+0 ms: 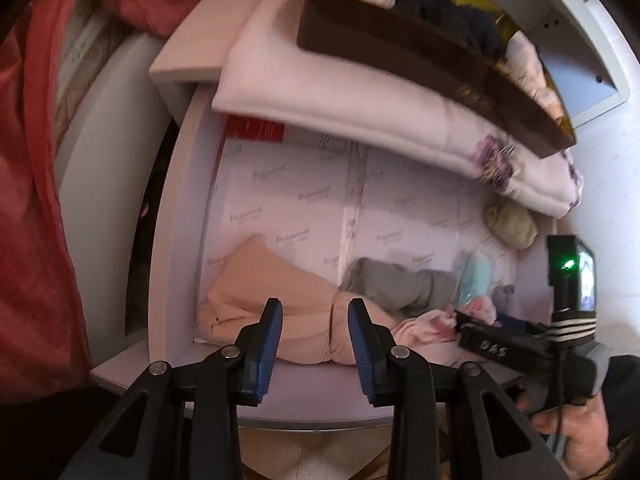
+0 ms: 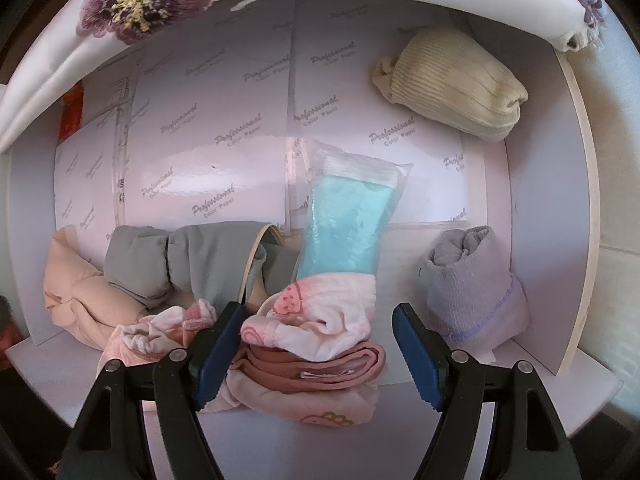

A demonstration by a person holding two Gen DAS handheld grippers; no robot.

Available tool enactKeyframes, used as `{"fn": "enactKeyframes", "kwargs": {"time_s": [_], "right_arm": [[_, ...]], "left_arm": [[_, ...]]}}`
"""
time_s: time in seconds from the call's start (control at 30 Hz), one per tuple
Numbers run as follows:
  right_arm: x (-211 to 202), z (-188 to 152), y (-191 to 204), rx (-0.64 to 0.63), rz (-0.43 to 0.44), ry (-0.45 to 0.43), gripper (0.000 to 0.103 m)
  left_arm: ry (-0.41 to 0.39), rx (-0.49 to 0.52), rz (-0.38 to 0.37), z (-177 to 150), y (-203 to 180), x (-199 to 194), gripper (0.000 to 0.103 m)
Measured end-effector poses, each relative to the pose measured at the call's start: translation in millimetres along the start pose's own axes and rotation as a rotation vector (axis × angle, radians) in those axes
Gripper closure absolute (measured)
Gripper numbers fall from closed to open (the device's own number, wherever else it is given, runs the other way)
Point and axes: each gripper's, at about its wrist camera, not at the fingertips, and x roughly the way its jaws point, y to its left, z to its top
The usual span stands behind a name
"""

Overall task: Organize soft objects
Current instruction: 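Withdraw the left tool from the tray back over the drawer, then grasp the pink patterned socks in the drawer with the right tool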

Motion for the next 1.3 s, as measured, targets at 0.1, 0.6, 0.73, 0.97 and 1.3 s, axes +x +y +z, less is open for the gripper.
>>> {"fn": "enactKeyframes", "kwargs": {"time_s": [0.1,0.6,0.73,0.97,1.3], "right_arm": [[-0.6,0.5,0.4,-0.003,-0.004,-0.002,0.027],[-19.7,2.7,-13.0,0.048,0.072,-0.036,0.027],[-35.0,1.4,-12.3,0.033,0.119,-0.052,0.028],[-41.1,-6.7,3.0,-0.092,0.129,0.011,0.033],[-16.8,-11.5,19.3,-0.188,0.052,0.072,0.032]], "left_arm": [[0.030,0.006,0.012,-2.9,1.1,10.3,0.069],[0.131,0.072,0.088,-12.6,-4.0,57.8,0.069],[0.126,0.068,0.093,-11.2,-2.3,61.4,0.065],[0.139,0.009,0.066,-3.9,13.7,68.2,0.060],[0.138,0.010,0.072,-5.2,12.6,71.1,0.059]]}}
